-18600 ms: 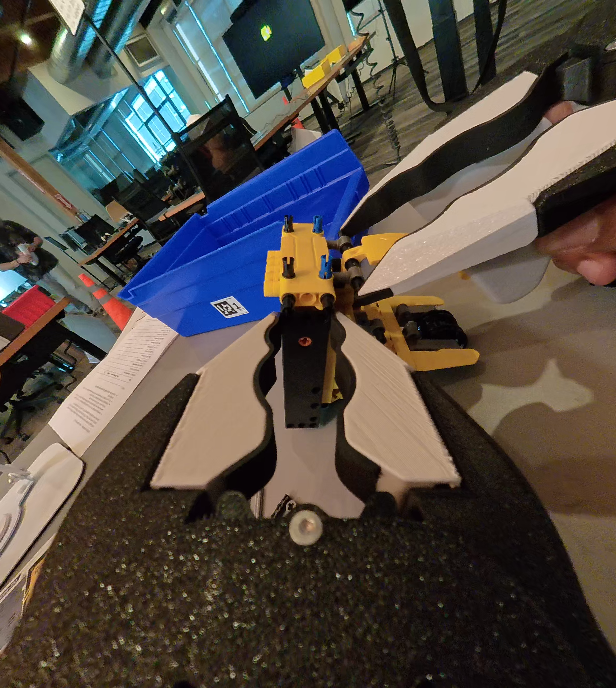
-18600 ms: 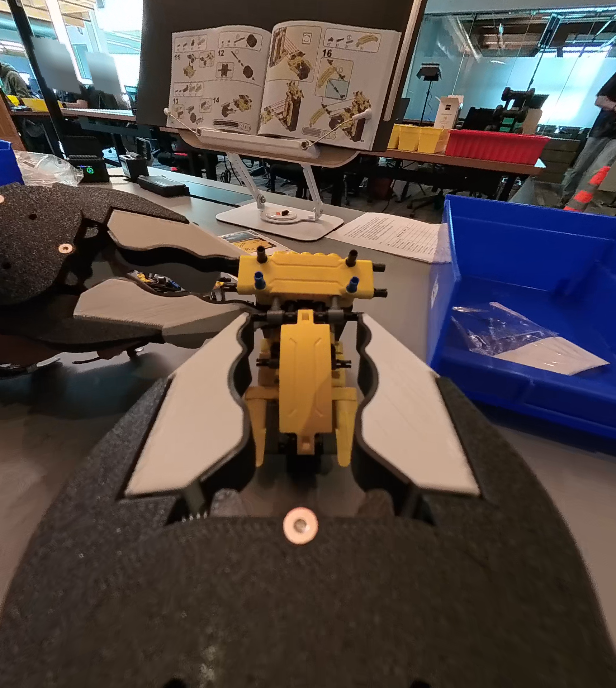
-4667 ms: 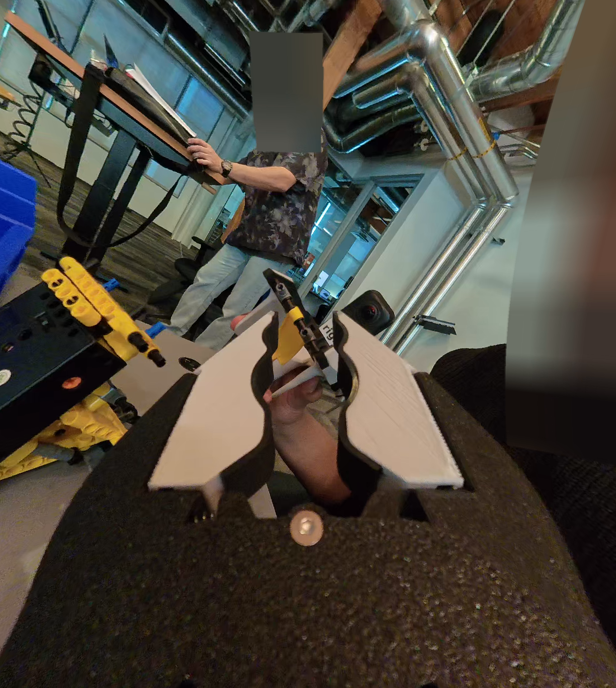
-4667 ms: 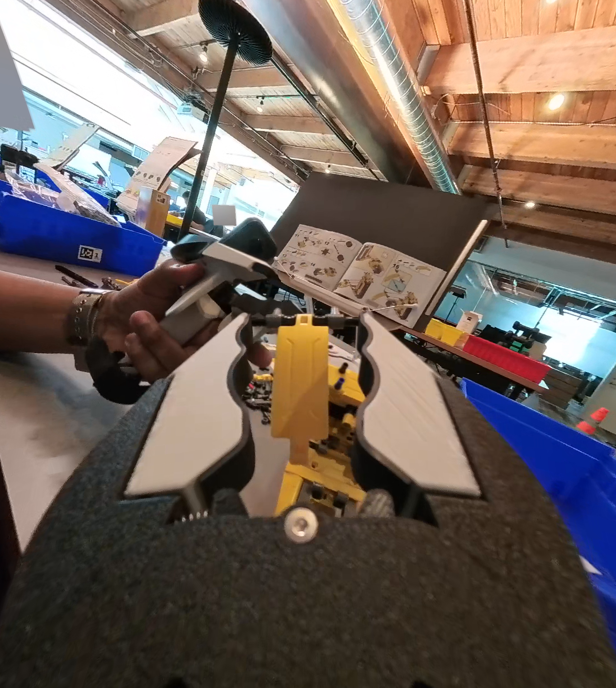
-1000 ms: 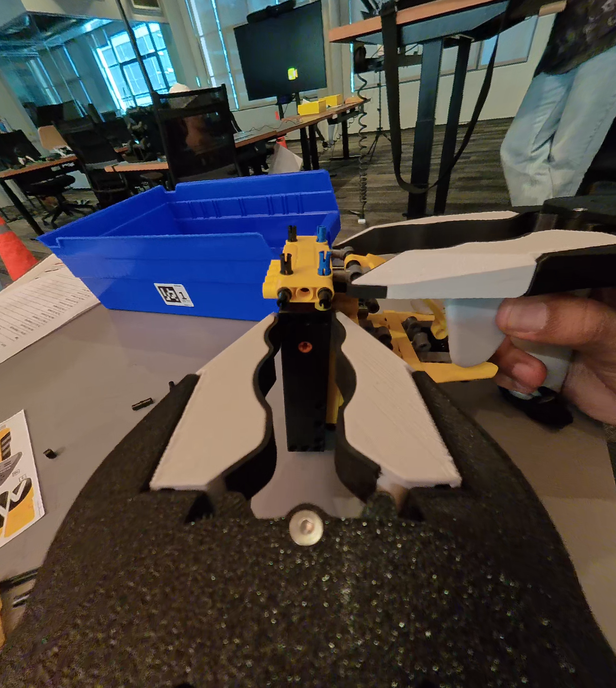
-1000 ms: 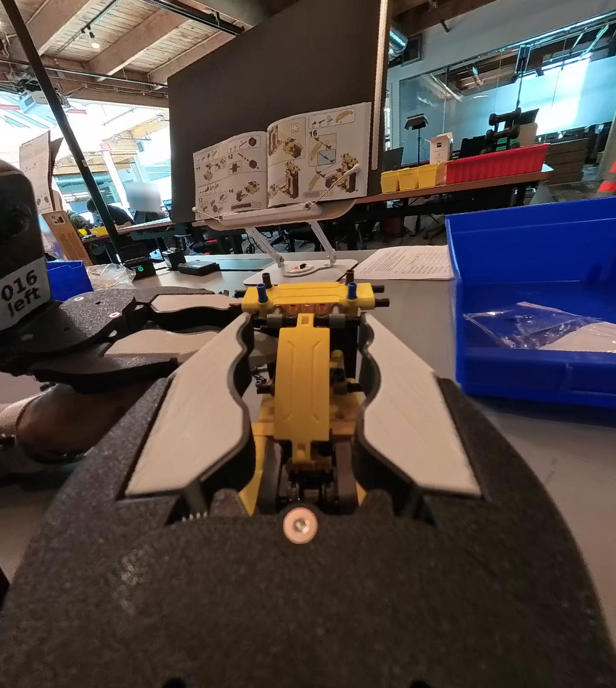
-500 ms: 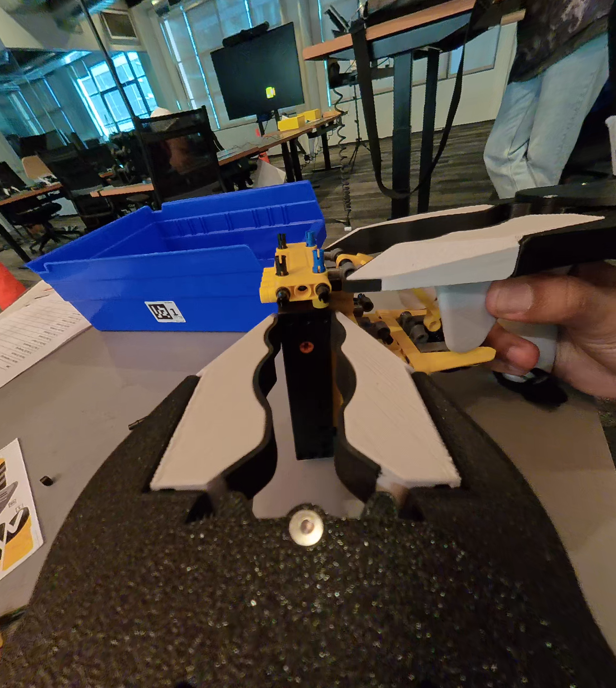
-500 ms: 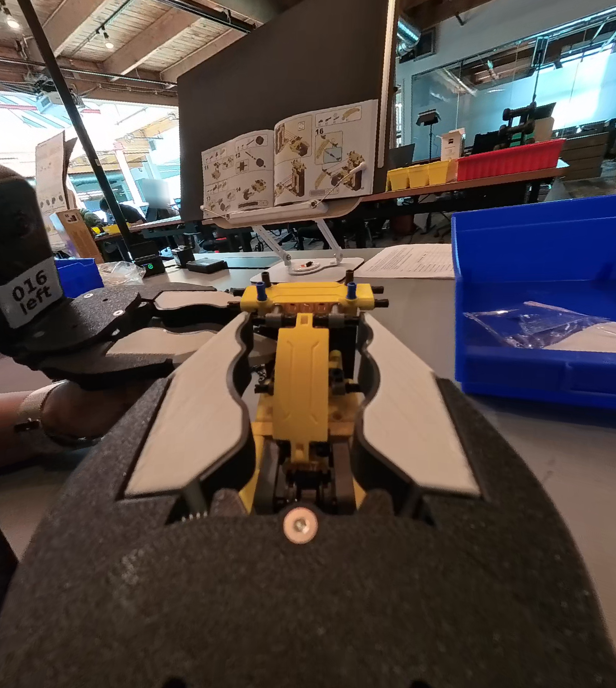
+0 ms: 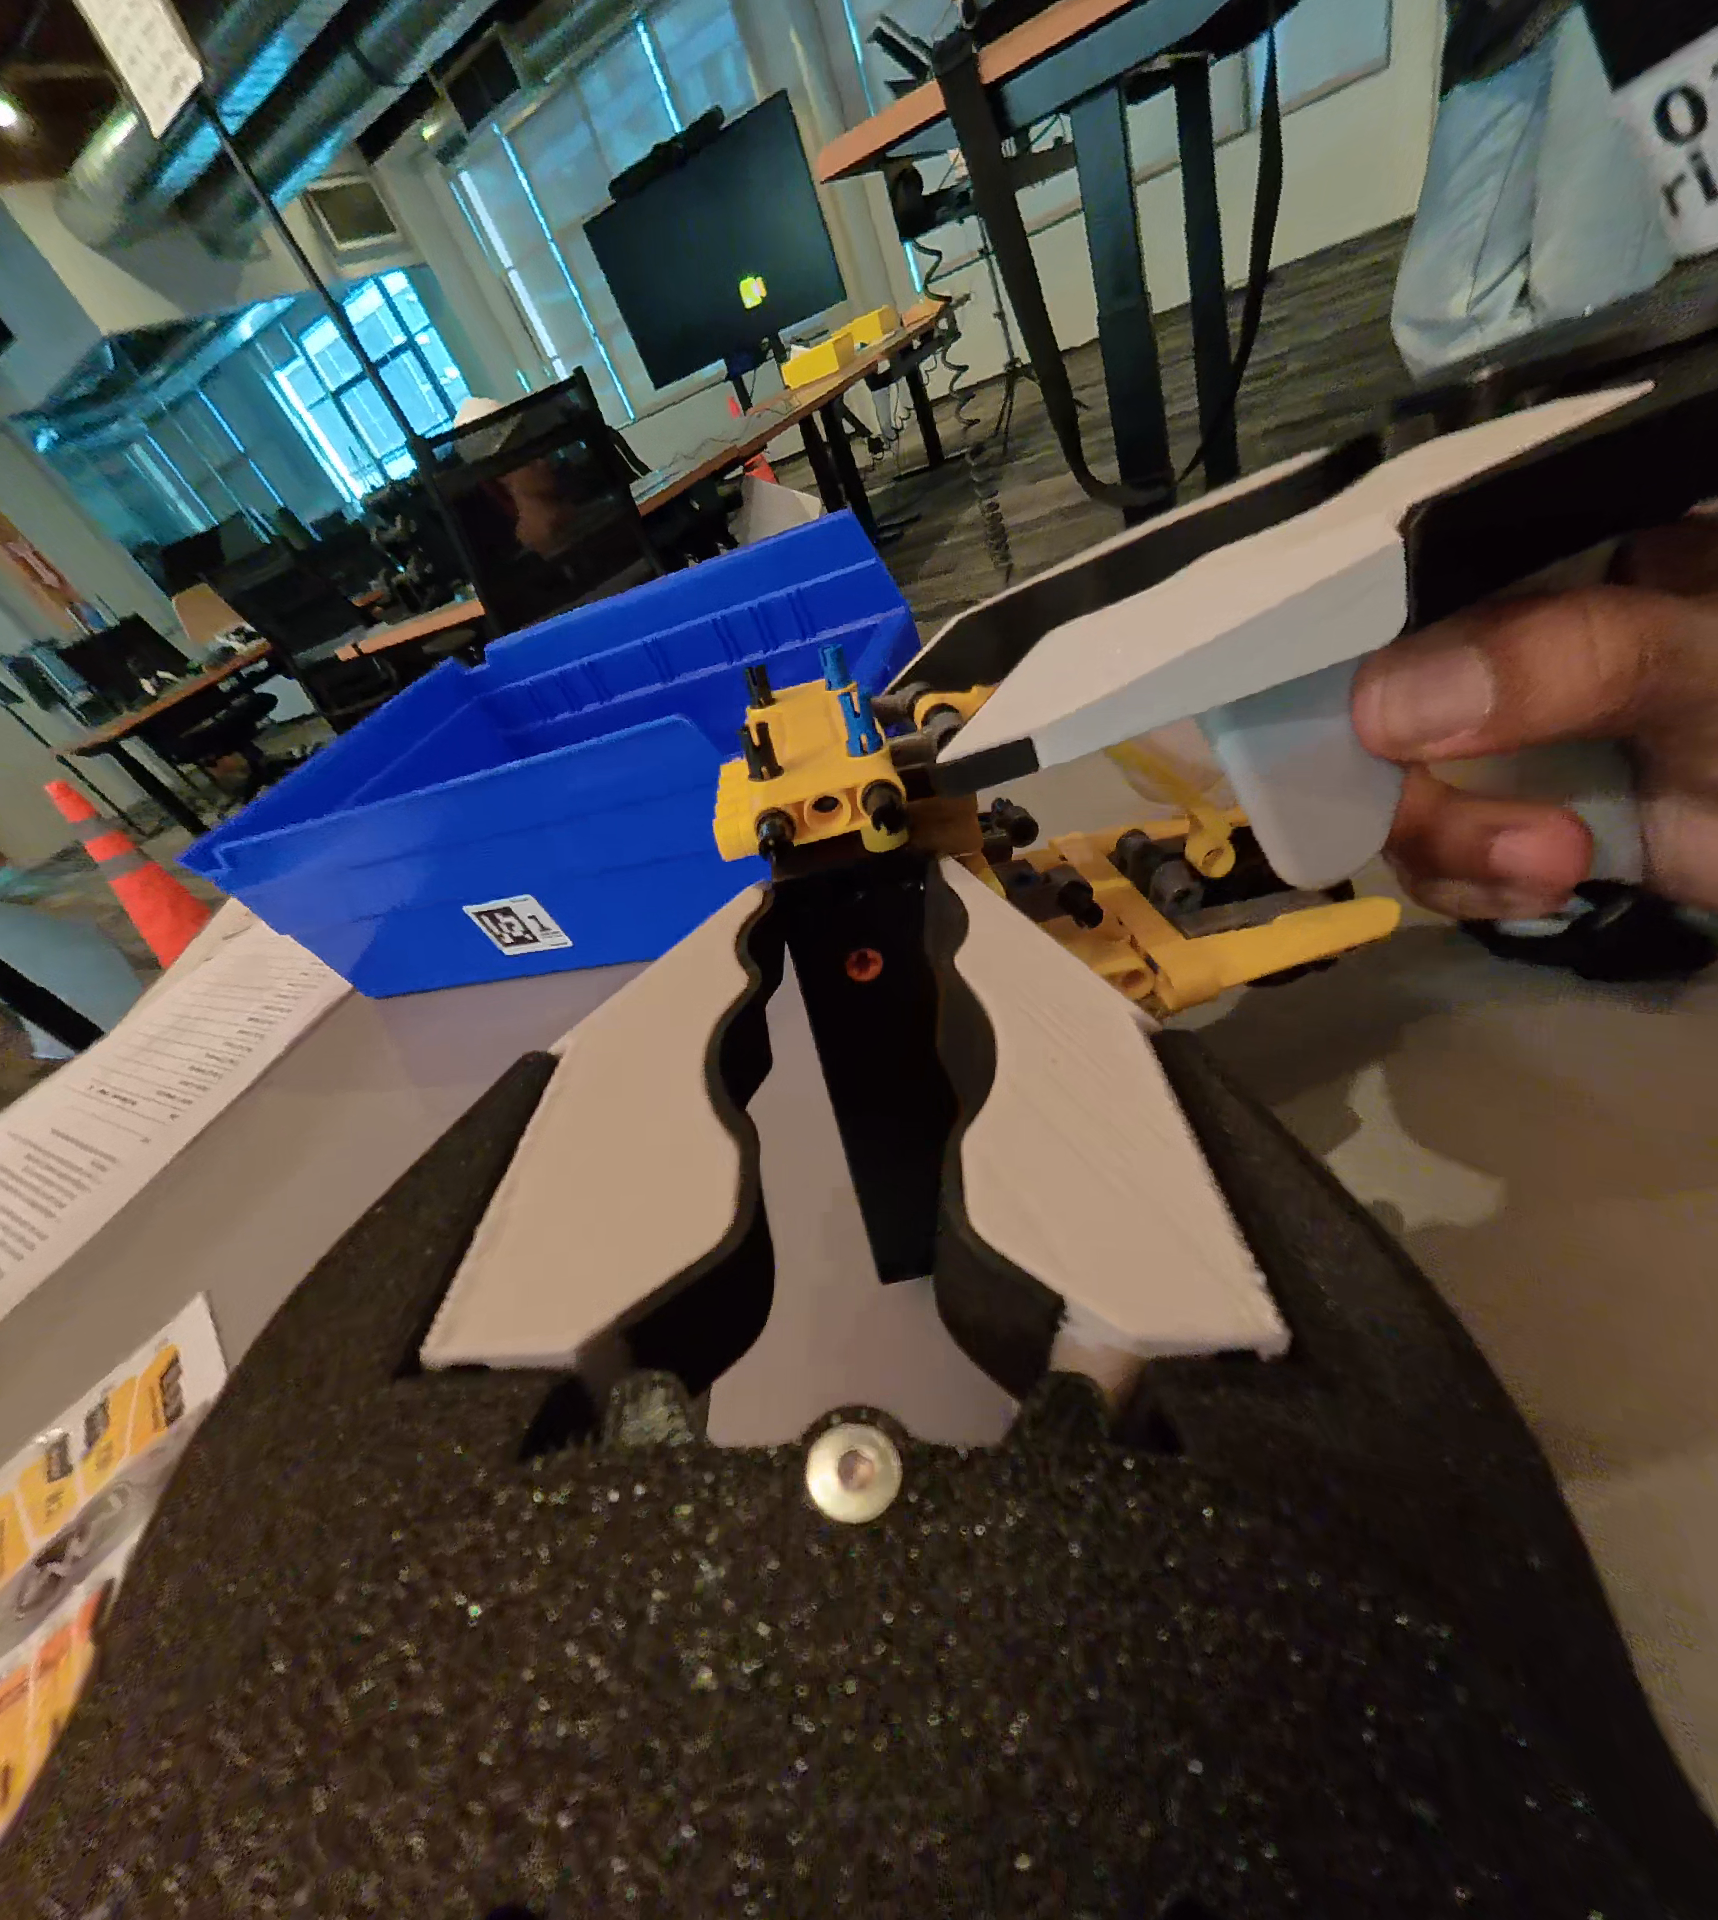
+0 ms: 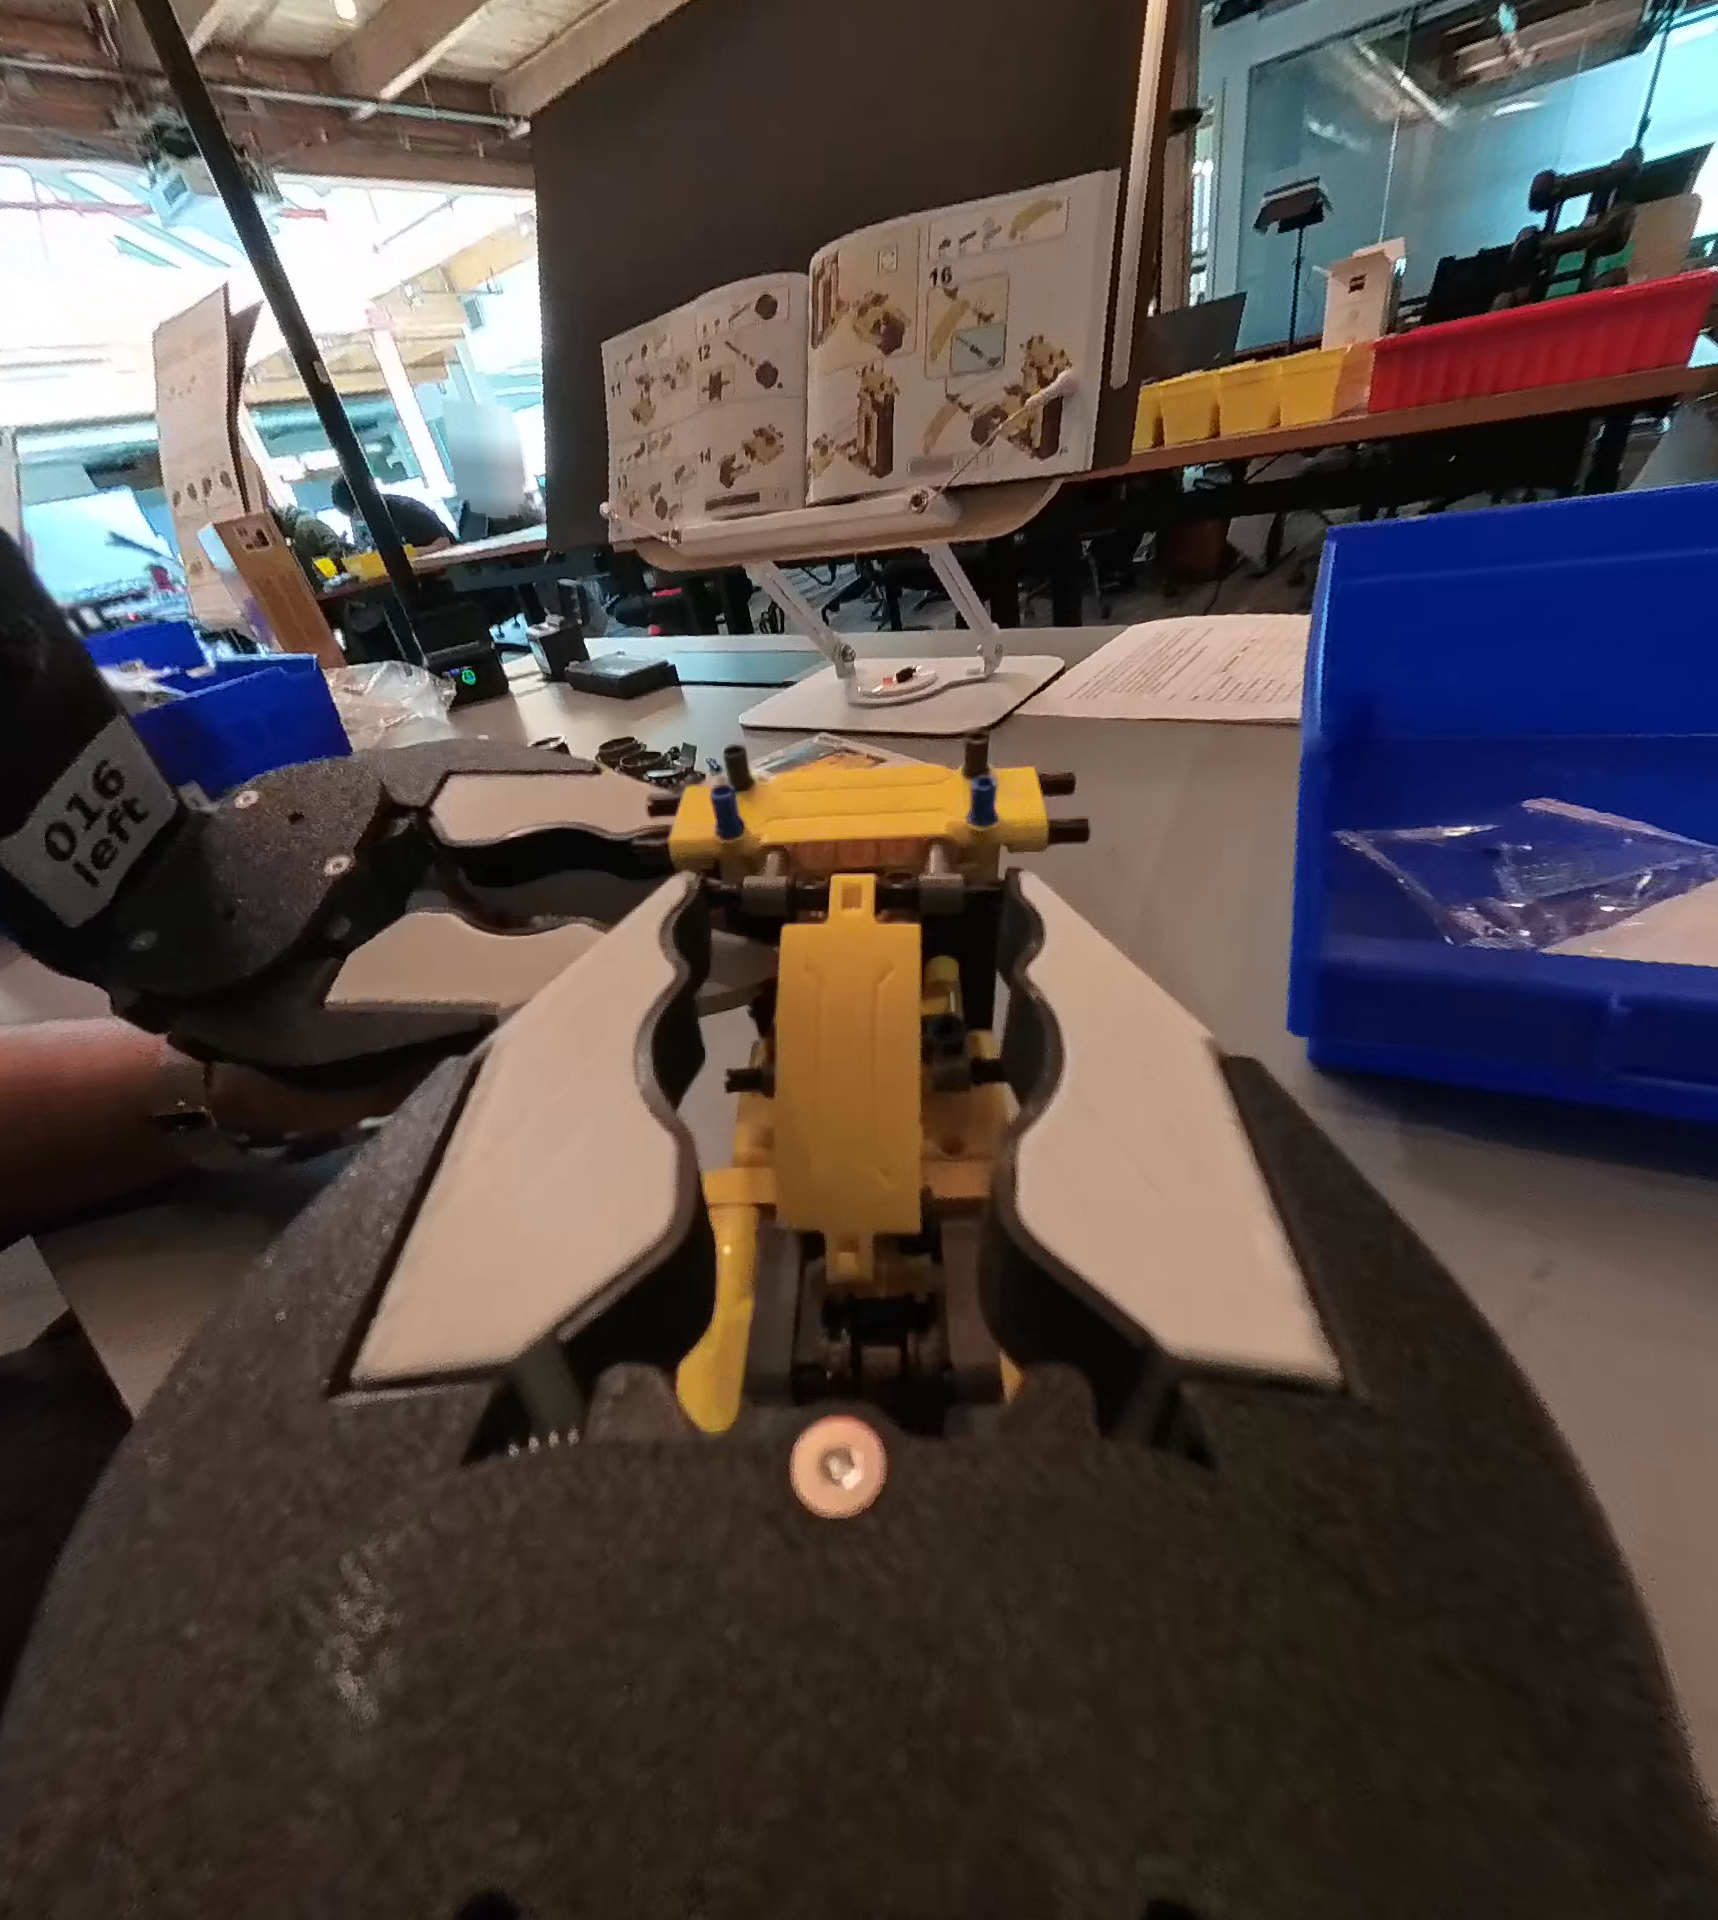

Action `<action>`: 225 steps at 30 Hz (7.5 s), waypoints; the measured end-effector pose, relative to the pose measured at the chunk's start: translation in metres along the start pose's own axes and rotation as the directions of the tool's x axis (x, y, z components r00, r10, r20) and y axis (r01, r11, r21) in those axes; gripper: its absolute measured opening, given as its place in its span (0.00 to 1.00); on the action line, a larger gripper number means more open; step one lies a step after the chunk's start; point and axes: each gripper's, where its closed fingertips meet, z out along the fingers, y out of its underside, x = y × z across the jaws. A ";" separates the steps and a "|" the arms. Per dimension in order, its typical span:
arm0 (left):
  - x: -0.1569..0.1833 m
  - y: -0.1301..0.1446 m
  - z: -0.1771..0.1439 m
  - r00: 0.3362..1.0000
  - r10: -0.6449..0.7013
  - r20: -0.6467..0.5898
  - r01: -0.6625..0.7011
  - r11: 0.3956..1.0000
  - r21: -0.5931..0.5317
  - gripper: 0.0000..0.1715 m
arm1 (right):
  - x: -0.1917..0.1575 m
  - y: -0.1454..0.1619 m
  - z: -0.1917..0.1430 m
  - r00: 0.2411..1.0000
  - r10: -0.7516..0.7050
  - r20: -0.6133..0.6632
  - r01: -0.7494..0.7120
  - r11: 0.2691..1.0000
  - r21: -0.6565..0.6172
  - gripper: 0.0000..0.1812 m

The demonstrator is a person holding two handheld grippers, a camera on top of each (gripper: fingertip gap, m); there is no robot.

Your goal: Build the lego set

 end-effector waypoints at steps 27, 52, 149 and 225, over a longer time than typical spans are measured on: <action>0.005 0.004 -0.001 0.948 0.319 -0.012 -0.319 0.947 -0.034 0.16 | 0.000 0.011 -0.006 0.995 -0.001 0.096 0.009 0.996 -0.088 0.30; 0.014 0.010 -0.008 0.965 0.254 -0.057 -0.254 0.967 0.023 0.37 | -0.004 0.014 0.002 0.996 -0.034 0.079 0.039 0.997 -0.070 0.31; 0.043 -0.080 -0.078 0.463 -0.437 -0.772 0.682 0.731 -0.005 0.04 | -0.097 -0.051 -0.038 0.821 -0.090 0.564 -0.133 0.930 0.341 0.04; 0.026 -0.052 -0.049 0.176 -0.769 -0.615 0.832 0.450 -0.324 0.04 | -0.053 -0.032 -0.012 -0.076 -0.892 -0.445 0.983 0.007 -0.182 0.09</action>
